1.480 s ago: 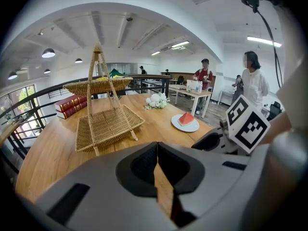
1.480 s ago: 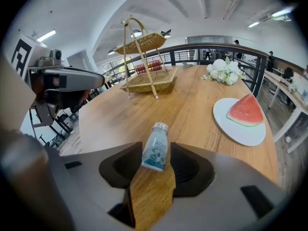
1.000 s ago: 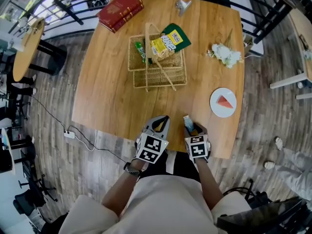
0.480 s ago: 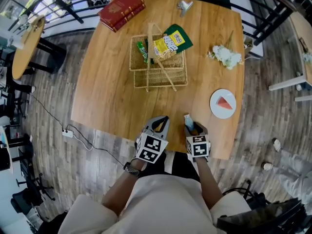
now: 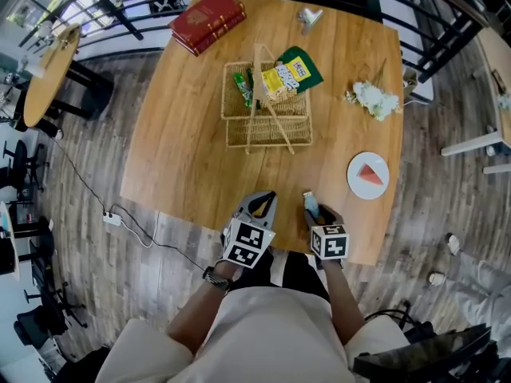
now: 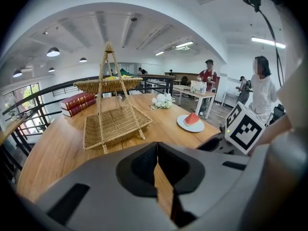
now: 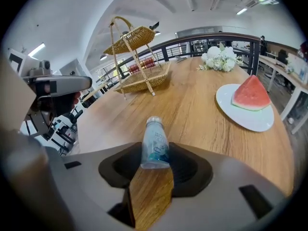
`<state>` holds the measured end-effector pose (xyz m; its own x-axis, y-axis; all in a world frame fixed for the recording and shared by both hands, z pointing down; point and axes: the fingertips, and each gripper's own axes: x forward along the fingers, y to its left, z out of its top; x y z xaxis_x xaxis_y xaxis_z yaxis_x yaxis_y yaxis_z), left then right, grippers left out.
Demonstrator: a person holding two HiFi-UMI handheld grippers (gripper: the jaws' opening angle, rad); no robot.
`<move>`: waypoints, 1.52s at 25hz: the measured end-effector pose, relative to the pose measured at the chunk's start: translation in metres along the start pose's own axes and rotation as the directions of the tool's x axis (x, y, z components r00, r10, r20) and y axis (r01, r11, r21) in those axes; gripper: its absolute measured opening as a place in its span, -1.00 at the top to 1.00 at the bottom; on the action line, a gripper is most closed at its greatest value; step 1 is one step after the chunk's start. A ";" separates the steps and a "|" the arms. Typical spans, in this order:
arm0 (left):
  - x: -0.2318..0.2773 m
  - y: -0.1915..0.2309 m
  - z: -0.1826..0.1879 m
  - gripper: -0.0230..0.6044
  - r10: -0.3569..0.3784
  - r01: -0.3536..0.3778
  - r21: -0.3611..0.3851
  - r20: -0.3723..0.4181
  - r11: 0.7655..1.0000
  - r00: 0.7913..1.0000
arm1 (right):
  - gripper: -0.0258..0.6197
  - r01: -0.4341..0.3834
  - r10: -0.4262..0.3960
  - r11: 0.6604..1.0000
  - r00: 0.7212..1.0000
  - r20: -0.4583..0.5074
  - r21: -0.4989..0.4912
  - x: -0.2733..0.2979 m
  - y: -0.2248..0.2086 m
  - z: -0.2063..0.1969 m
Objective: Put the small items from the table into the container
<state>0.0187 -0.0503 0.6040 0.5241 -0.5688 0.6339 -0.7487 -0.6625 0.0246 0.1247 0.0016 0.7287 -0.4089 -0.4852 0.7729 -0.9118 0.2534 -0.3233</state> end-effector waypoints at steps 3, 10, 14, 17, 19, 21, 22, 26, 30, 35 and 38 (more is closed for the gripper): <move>-0.001 0.001 0.004 0.90 0.002 -0.002 0.010 0.012 1.000 1.000 | 0.38 -0.007 0.006 1.000 1.000 0.017 0.013 -0.003 0.001 0.007; -0.004 0.003 0.010 0.90 0.004 -0.005 0.010 0.025 1.000 1.000 | 0.38 -0.014 0.010 0.999 0.997 0.076 0.048 -0.014 0.000 0.026; -0.006 0.005 0.015 0.90 0.007 -0.007 0.014 0.032 1.000 0.999 | 0.38 -0.015 0.008 0.999 0.992 0.128 0.052 -0.023 0.000 0.042; -0.007 0.007 0.020 0.90 0.014 -0.015 0.015 0.051 1.000 0.999 | 0.38 -0.020 0.011 0.998 0.986 0.169 0.052 -0.031 0.002 0.057; -0.007 0.008 0.020 0.90 0.015 -0.016 0.013 0.053 1.000 0.998 | 0.38 -0.026 0.016 0.998 0.981 0.193 0.049 -0.035 0.003 0.068; -0.007 0.009 0.021 0.90 0.014 -0.015 0.013 0.053 1.000 0.998 | 0.38 -0.028 0.019 0.999 0.977 0.215 0.042 -0.039 0.004 0.078; -0.008 0.010 0.022 0.90 0.015 -0.016 0.016 0.056 1.000 0.998 | 0.38 -0.029 0.020 0.999 0.974 0.225 0.040 -0.041 0.005 0.083; -0.012 0.014 0.033 0.90 0.024 -0.025 0.011 0.081 1.000 0.996 | 0.38 -0.041 0.032 0.999 0.964 0.265 0.028 -0.051 0.009 0.103; -0.020 0.019 0.044 0.90 0.029 -0.028 -0.018 0.107 0.999 0.994 | 0.38 -0.046 0.042 0.999 0.954 0.297 0.007 -0.062 0.015 0.120; -0.033 0.026 0.064 0.90 0.046 -0.039 -0.047 0.161 0.998 0.986 | 0.38 -0.052 0.053 0.999 0.937 0.346 -0.011 -0.079 0.019 0.144; -0.041 0.031 0.074 0.90 0.059 -0.049 -0.057 0.188 0.997 0.980 | 0.38 -0.058 0.062 0.998 0.923 0.379 -0.022 -0.089 0.022 0.161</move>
<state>0.0039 -0.0837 0.5212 0.5463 -0.6881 0.4776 -0.7952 -0.6051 0.0379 0.1351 -0.0846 0.5646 -0.4487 -0.7497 0.4865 -0.8855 0.2994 -0.3554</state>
